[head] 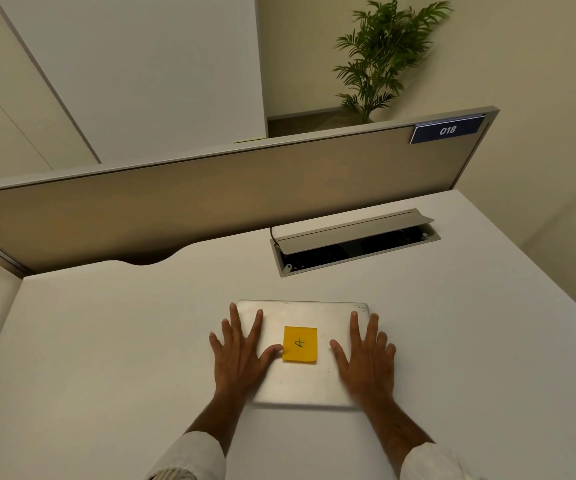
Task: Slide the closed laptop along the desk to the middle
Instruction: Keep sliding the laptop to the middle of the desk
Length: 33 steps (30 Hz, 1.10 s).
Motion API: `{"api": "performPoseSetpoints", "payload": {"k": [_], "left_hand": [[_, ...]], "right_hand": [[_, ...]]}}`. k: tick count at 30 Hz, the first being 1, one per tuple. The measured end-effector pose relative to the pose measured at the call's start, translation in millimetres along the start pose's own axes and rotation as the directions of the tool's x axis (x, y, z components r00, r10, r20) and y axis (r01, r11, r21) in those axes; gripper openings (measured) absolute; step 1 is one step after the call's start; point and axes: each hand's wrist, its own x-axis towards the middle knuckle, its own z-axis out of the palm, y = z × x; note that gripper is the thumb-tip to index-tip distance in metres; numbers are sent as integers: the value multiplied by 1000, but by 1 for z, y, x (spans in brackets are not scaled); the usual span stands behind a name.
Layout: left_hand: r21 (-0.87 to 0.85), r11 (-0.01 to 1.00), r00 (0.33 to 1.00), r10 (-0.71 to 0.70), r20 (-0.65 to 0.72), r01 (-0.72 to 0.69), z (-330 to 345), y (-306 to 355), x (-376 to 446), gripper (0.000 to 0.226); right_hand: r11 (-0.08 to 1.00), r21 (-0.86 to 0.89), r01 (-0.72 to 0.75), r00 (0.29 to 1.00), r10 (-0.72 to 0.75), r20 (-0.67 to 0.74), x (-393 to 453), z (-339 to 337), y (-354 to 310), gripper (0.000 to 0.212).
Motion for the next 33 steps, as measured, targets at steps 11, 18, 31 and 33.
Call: {"api": "performPoseSetpoints", "payload": {"k": [11, 18, 31, 33], "left_hand": [[25, 991, 991, -135, -10, 135, -6, 8, -9, 96], [-151, 956, 968, -250, 31, 251, -9, 15, -2, 89], [-432, 856, 953, -302, 28, 284, -18, 7, 7, 106], [-493, 826, 955, -295, 35, 274, -20, 7, 6, 106]], "right_hand": [[997, 1, -75, 995, 75, 59, -2, 17, 2, 87], [992, 83, -100, 994, 96, 45, 1, 18, 1, 91], [960, 238, -147, 988, 153, -6, 0, 13, -1, 88], [958, 248, -141, 989, 147, -5, 1, 12, 0, 87]]}}
